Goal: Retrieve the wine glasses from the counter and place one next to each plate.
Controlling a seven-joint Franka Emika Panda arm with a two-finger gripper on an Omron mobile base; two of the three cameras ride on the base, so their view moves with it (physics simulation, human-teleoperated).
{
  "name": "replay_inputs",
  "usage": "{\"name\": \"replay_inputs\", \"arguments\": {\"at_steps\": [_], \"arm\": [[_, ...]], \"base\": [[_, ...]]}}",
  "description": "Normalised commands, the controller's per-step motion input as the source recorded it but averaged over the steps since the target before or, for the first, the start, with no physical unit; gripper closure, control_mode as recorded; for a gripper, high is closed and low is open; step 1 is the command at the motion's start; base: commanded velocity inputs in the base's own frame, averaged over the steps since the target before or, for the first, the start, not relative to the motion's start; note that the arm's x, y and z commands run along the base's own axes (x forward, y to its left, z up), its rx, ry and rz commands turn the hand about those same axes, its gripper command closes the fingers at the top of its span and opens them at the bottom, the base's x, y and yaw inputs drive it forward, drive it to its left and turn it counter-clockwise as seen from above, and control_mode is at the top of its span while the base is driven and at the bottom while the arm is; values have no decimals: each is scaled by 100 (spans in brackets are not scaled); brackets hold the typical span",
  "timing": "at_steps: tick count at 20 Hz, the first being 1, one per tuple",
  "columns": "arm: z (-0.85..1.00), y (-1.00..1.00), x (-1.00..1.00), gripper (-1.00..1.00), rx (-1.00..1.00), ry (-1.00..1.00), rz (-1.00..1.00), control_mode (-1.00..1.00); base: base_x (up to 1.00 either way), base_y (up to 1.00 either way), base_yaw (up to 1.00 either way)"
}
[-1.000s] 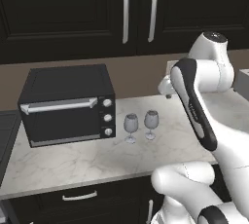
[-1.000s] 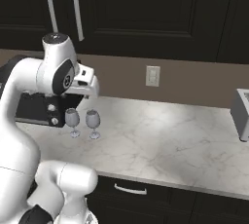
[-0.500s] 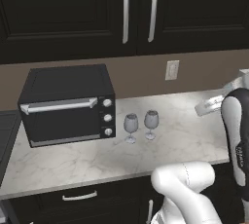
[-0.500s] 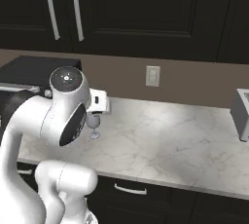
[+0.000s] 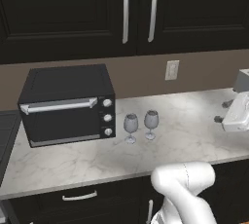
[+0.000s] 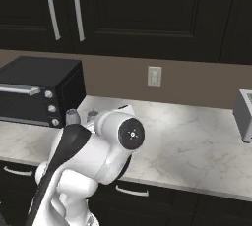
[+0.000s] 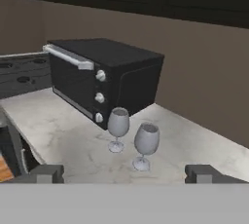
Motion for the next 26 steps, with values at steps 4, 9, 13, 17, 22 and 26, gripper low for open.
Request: {"name": "replay_inputs", "arguments": {"at_steps": [4, 9, 13, 17, 22, 26], "arm": [[-21, -7, 53, -100, 12, -1, 41, -100], [-18, -1, 48, -100, 2, 0, 40, -100], [-23, 0, 52, -100, 0, 0, 32, -100], [-33, 0, 56, -100, 0, 0, 24, -100], [-34, 6, 44, -100, 0, 0, 9, -100], [-42, 17, 37, -100, 0, 0, 0, -100]], "base": [[0, 0, 0], [0, 0, 0], [0, 0, 0], [0, 0, 0], [0, 0, 0], [0, 0, 0]]}}
